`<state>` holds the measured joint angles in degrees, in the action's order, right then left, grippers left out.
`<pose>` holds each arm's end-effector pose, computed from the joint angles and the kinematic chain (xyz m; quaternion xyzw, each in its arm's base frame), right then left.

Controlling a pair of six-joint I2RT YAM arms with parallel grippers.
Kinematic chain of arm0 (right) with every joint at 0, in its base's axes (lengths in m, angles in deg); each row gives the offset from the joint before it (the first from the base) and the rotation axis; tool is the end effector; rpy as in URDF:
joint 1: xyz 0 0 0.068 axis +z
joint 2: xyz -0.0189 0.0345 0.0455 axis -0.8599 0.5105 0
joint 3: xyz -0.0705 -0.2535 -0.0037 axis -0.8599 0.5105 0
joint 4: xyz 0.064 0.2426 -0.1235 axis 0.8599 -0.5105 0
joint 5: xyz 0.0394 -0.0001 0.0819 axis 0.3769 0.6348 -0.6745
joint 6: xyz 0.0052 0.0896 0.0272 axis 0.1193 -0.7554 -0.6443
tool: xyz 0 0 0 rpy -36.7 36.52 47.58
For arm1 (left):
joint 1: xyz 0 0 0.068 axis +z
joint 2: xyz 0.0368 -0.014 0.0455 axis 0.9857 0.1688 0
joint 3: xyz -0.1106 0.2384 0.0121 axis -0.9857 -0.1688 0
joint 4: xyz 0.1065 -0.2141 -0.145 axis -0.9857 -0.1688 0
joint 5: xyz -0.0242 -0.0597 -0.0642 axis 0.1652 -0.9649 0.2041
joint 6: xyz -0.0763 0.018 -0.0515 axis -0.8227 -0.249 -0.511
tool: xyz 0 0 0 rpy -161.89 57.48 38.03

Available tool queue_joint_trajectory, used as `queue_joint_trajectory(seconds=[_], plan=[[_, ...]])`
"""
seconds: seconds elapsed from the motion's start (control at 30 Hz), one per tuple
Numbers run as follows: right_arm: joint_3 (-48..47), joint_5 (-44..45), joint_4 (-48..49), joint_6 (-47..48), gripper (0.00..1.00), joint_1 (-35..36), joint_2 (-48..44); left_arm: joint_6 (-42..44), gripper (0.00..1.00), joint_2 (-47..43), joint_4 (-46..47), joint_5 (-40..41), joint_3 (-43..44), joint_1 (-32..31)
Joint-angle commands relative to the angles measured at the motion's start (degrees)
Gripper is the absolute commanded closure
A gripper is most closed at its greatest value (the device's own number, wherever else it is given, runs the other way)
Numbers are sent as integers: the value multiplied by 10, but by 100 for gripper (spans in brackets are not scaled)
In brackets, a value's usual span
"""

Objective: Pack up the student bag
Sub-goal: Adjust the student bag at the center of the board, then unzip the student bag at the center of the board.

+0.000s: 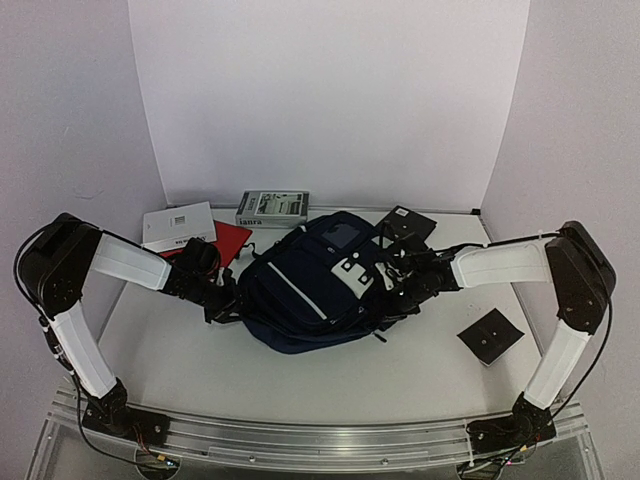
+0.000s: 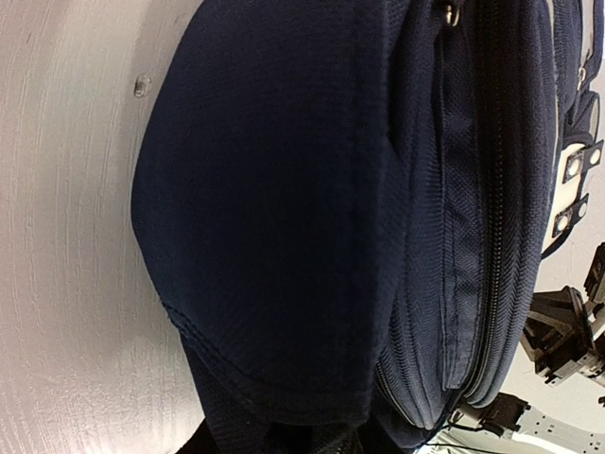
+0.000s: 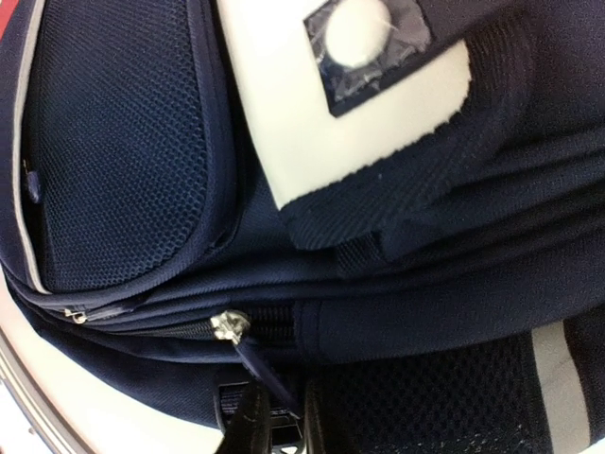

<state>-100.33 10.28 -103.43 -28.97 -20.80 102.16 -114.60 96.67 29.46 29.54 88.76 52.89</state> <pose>0.2877 0.2639 0.1013 -0.2122 0.9244 0.2695 0.1666 0.2916 -0.1973 0.0652 -0.1077 0.9240 -0.3605 0.0682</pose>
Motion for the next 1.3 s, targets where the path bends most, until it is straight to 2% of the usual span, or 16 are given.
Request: queue_joint_trajectory(seconds=[0.0,0.13,0.27,0.5,0.6,0.97,1.13,1.27], plan=[[-16,-9,19,1,100,-1,-8,-2,84,9,26,-4,-3,-10],[-12,-15,19,0,100,-1,-19,-1,93,11,26,5,-6,-10],[-11,-13,22,-2,100,1,-22,-1,96,11,27,8,-9,-11],[-24,0,29,-12,83,1,2,1,98,11,26,11,-12,-10],[-28,0,34,-12,81,1,7,1,99,11,26,11,-13,-10],[-36,1,36,-10,89,4,24,-2,100,9,32,13,-12,-10],[-35,10,27,-17,100,11,17,-5,100,3,32,22,-14,-10],[-54,40,-13,-27,100,38,-3,-14,100,-5,34,27,-20,-11]])
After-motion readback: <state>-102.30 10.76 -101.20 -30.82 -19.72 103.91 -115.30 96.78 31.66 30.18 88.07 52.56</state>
